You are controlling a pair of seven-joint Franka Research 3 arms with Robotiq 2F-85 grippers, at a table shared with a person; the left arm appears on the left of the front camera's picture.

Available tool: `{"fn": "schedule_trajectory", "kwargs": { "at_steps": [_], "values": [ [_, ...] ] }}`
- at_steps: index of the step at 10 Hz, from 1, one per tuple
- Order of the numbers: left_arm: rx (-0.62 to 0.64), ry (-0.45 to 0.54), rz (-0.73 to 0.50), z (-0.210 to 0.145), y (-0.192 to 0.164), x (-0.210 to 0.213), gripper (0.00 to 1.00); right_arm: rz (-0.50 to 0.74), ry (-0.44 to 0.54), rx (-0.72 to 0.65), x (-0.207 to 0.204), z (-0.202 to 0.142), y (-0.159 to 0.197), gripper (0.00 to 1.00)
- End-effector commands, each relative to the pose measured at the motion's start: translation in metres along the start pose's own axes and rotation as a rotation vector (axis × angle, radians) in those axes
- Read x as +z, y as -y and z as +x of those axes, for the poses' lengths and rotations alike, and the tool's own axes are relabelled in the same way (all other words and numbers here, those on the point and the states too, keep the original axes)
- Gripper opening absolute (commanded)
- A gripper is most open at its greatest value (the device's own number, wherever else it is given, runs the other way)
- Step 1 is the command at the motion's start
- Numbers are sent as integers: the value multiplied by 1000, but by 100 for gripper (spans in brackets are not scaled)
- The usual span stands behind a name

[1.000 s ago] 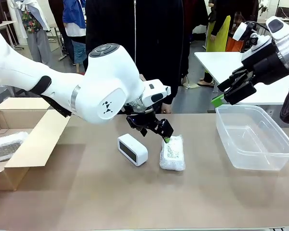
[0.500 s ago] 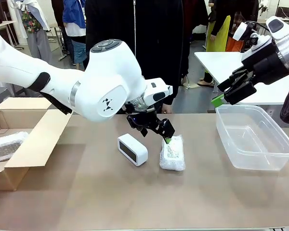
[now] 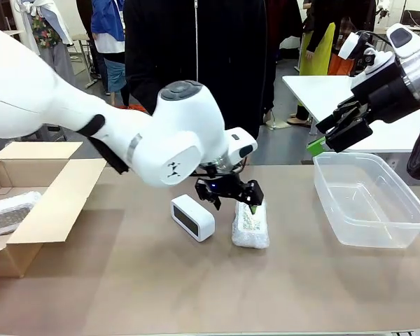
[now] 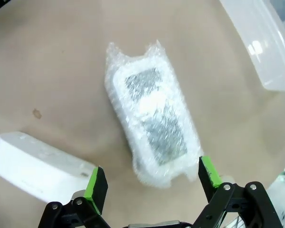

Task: Separate and place wrapped and unwrapped clocks.
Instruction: Pick up the Digital clock indicated by the person.

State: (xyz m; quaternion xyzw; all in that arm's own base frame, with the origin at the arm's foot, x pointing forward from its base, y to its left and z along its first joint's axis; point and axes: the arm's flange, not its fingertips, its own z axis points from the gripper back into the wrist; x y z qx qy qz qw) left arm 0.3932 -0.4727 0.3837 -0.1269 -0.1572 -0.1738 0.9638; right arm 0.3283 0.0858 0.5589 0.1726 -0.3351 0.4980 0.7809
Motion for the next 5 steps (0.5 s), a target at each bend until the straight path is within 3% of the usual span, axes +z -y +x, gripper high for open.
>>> {"fn": "schedule_trajectory", "kwargs": {
  "at_steps": [1,5],
  "values": [
    [102,6,59,26,41,-26,100,20,19,-3,-2,-1,1,100],
    [152,-22,145,37,58,-56,100,20,19,-3,-2,-1,1,100]
  ]
}}
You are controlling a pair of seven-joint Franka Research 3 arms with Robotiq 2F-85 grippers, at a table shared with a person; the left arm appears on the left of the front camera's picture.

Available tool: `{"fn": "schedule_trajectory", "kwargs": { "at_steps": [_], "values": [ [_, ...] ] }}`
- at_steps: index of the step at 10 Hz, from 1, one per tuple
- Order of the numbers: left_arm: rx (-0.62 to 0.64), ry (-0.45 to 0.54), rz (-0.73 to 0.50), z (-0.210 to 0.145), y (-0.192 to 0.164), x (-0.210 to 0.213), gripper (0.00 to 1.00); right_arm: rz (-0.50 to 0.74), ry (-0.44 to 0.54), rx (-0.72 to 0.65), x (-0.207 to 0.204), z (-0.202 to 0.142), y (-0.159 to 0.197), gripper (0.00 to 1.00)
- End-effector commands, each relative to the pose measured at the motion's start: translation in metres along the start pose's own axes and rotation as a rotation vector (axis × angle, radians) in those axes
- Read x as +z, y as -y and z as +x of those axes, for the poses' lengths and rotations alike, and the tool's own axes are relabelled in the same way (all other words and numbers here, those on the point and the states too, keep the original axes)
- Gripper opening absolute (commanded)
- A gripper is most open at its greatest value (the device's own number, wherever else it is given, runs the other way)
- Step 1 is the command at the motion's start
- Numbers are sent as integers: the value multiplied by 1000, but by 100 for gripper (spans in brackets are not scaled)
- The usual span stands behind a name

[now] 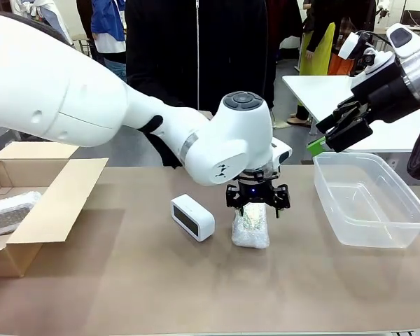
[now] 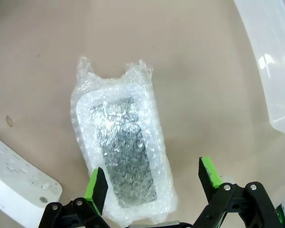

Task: Separate and place wrapped and unwrapped clocks.
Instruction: Pick up the Digital clock indicated by the person.

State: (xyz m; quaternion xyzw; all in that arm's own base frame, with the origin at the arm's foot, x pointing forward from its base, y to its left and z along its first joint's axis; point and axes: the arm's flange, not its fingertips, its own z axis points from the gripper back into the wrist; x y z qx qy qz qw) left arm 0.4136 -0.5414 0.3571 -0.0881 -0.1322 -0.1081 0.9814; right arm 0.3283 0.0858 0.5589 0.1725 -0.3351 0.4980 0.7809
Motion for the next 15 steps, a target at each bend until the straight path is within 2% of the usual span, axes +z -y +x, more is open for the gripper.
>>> {"fn": "schedule_trajectory", "kwargs": {
  "at_steps": [1,5,7,15],
  "values": [
    [40,36,85,9,10,-8,100,20,19,-3,-2,-1,1,100],
    [75,71,133,9,8,0,100,20,19,-3,-2,-1,1,100],
    [84,45,168,10,5,-7,100,20,19,-3,-2,-1,1,100],
    [80,-10,131,12,-13,-42,100,20,19,-3,-2,-1,1,100]
  ]
}}
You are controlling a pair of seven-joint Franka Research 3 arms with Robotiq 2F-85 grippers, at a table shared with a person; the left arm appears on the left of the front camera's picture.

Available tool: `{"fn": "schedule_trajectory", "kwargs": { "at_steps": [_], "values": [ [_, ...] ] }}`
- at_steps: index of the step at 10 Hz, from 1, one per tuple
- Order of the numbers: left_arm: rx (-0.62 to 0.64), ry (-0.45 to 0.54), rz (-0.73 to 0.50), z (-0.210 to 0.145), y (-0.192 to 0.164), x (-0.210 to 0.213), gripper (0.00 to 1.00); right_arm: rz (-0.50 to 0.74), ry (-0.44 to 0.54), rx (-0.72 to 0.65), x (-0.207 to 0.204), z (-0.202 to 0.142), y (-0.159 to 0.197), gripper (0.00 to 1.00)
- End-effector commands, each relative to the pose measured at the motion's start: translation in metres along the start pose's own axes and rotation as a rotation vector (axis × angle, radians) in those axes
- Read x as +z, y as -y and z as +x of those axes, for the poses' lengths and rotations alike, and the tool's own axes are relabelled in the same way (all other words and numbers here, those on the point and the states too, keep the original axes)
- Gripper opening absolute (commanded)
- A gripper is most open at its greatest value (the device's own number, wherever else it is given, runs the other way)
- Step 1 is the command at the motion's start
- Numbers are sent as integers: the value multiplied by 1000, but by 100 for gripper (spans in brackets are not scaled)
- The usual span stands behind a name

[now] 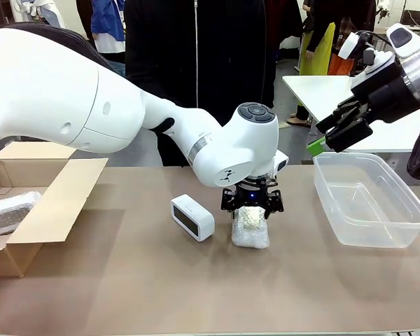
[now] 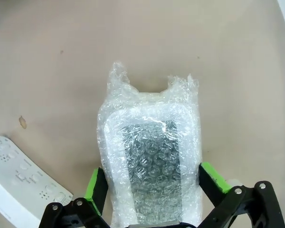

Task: Separate and place wrapped and unwrapped clocks.
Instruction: Pick up the Digital clock indicated by the person.

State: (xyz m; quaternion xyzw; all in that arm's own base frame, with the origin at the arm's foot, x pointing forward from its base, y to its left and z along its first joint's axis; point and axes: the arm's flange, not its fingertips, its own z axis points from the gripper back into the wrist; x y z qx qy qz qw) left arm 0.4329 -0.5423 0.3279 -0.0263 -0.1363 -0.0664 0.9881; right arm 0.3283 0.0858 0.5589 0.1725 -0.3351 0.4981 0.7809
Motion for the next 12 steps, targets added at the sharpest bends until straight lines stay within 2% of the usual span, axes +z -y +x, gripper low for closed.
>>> {"fn": "schedule_trajectory", "kwargs": {
  "at_steps": [1,12],
  "values": [
    [12,-16,1,2,-3,-11,100,20,19,-3,-2,-1,1,100],
    [20,-33,-56,5,1,-9,100,20,19,-3,-2,-1,1,100]
  ]
}}
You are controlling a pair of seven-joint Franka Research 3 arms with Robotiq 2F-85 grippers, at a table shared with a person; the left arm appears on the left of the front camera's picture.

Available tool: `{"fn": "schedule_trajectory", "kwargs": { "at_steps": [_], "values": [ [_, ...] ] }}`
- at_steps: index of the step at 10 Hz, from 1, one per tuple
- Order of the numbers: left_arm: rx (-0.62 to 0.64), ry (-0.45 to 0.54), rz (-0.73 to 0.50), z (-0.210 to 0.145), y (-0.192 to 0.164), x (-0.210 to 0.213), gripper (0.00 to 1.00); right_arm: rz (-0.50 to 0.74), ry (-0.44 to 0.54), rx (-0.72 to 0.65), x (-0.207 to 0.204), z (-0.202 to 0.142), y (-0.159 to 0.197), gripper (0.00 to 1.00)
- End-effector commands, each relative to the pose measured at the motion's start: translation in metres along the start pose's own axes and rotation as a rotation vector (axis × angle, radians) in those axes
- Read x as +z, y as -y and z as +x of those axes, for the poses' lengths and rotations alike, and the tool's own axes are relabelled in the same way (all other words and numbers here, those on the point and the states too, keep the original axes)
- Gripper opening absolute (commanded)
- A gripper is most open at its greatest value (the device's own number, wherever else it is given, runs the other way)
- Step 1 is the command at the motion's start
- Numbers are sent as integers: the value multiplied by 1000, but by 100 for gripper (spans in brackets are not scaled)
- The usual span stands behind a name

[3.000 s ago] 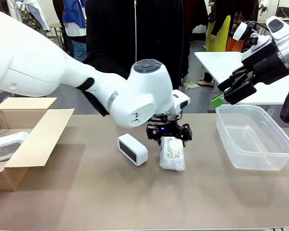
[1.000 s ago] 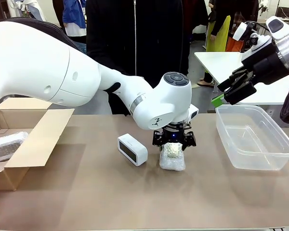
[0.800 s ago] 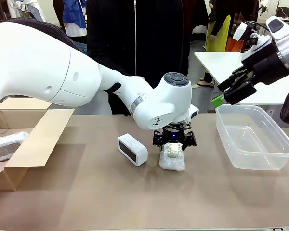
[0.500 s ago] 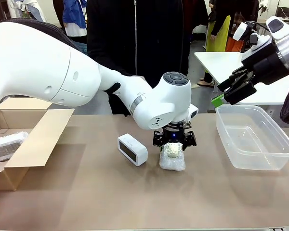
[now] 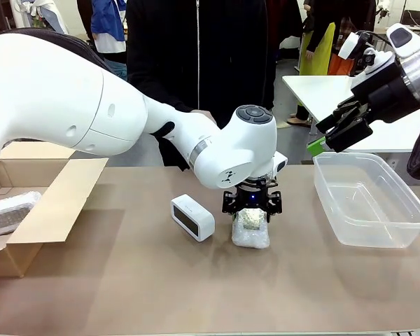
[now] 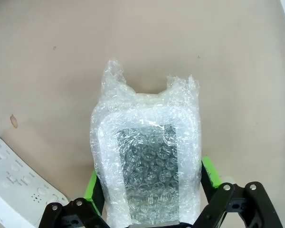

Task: Separate and place wrapped and unwrapped clocks.
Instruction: Pick up the Digital clock indicated by the person.

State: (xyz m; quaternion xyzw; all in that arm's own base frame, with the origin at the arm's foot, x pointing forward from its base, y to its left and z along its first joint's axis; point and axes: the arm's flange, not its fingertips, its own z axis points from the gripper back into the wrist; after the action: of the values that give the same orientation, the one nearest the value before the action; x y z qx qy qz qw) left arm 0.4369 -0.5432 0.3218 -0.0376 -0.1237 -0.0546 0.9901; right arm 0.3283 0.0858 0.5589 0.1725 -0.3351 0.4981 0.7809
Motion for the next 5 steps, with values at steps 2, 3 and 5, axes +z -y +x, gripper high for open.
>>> {"fn": "schedule_trajectory", "kwargs": {
  "at_steps": [2,3,5],
  "values": [
    [-18,-20,-29,4,1,-4,100,20,19,-3,-2,-1,1,100],
    [-18,-21,-28,5,-1,-6,100,20,19,-3,-2,-1,1,100],
    [-16,-29,-21,6,-3,-8,100,20,19,-3,-2,-1,1,100]
  ]
}}
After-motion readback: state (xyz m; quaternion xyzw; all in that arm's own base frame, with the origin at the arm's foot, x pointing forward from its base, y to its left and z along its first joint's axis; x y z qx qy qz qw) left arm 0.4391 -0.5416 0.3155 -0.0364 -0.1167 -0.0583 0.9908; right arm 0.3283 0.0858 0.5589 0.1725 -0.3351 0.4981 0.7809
